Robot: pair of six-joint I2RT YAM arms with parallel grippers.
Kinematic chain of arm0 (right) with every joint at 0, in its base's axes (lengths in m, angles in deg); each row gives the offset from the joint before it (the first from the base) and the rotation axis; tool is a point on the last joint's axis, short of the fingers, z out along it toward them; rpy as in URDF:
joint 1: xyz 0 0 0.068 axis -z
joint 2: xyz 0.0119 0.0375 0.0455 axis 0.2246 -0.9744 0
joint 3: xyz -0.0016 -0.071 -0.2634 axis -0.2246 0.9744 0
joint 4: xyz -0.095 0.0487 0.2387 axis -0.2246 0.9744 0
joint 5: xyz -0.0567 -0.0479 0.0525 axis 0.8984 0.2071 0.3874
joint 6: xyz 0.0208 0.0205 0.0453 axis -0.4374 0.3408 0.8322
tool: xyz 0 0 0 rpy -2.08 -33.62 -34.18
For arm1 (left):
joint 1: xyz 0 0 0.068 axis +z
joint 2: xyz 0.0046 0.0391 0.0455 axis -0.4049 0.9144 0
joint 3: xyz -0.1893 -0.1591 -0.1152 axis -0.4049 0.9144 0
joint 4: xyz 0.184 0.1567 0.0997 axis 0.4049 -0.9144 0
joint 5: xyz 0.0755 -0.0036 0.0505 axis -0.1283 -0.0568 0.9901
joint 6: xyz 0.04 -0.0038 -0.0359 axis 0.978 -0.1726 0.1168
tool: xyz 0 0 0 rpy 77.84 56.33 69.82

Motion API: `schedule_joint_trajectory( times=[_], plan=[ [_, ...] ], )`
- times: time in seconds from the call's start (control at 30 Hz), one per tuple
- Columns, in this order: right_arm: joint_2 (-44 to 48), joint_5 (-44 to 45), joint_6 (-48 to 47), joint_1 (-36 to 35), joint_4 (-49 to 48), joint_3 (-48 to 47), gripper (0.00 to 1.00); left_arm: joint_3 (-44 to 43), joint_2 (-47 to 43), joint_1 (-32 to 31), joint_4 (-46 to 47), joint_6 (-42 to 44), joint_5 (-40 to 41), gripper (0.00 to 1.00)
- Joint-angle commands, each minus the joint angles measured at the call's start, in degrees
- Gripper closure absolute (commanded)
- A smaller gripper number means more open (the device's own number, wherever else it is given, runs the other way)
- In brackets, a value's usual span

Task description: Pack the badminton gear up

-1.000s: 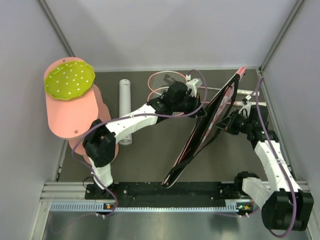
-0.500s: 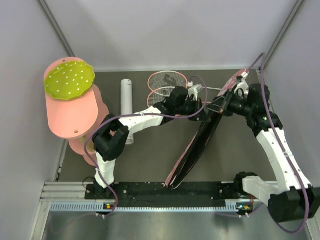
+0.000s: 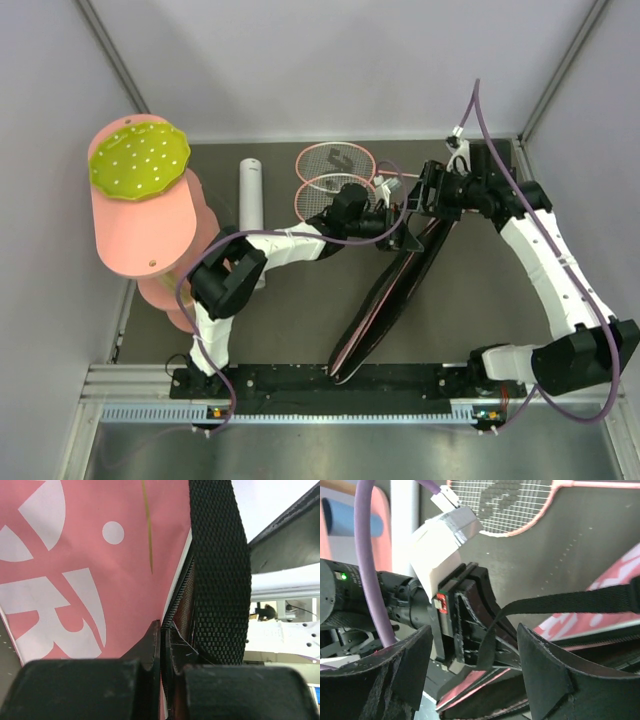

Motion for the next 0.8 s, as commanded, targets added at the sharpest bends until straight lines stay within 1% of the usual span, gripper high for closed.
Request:
schedule_joint_trajectory(
  times=[0.0, 0.1, 0.17, 0.2, 0.27, 0.33, 0.37, 0.4, 0.43, 0.5, 0.57, 0.63, 0.7, 0.73, 0.77],
  plan=[
    [1.3, 9.9, -6.4, -0.4, 9.9, -6.0, 0.31, 1.0, 0.2, 0.6, 10.5, -6.2, -3.7, 0.98],
    [2.8, 15.8, -7.7, -0.5, 12.9, -6.6, 0.29, 0.8, 0.3, 0.8, 10.9, -6.5, -3.9, 0.97],
    [5.0, 19.0, -6.8, -0.5, 13.7, -5.9, 0.29, 0.7, 0.5, 0.9, 10.9, -6.6, -4.0, 0.96],
    [6.1, 22.8, -6.0, -0.5, 14.3, -4.3, 0.29, 0.6, 0.5, 1.0, 10.9, -6.7, -4.1, 0.96],
    [9.2, 27.1, -2.3, -0.4, 14.0, -1.7, 0.29, 0.9, 0.5, 1.0, 10.9, -6.8, -4.1, 0.96],
    [11.2, 27.8, 2.6, -0.5, 12.3, 3.4, 0.3, 1.0, 0.2, 1.0, 11.1, -6.8, -3.9, 0.96],
    [13.2, 26.3, 4.1, -0.4, 10.8, 7.6, 0.33, 1.0, 0.0, 1.0, 11.1, -6.8, -3.8, 0.96],
    [13.9, 25.3, 6.4, -0.4, 7.5, 9.7, 0.34, 1.0, 0.0, 1.0, 11.1, -6.8, -3.8, 0.96],
    [14.5, 24.7, 7.4, -0.5, 6.2, 11.5, 0.35, 0.9, -0.1, 1.0, 11.1, -6.8, -3.6, 0.96],
    [14.3, 23.1, 8.4, -0.4, 4.4, 14.6, 0.44, 0.8, -0.5, 1.0, 10.9, -6.7, -3.4, 0.96],
    [13.1, 24.2, 8.8, -0.6, 4.3, 15.7, 0.53, 0.8, -0.7, 1.0, 10.5, -6.7, -3.3, 0.96],
    [12.3, 24.3, 8.3, -0.5, 3.5, 16.3, 0.54, 0.9, -1.2, 1.0, 10.3, -6.4, -3.2, 0.96],
    [11.4, 26.4, 7.9, -0.4, 2.5, 17.5, 0.54, 1.0, -1.8, 1.0, 9.1, -5.7, -2.7, 0.95],
    [11.0, 26.5, 7.6, -0.5, 1.9, 17.7, 0.54, 1.0, -2.0, 0.8, 8.5, -4.8, -2.6, 0.94],
    [10.7, 26.7, 7.5, -0.5, 1.6, 17.9, 0.57, 1.0, -2.6, 0.8, 7.0, -4.2, -2.4, 0.89]
  ],
)
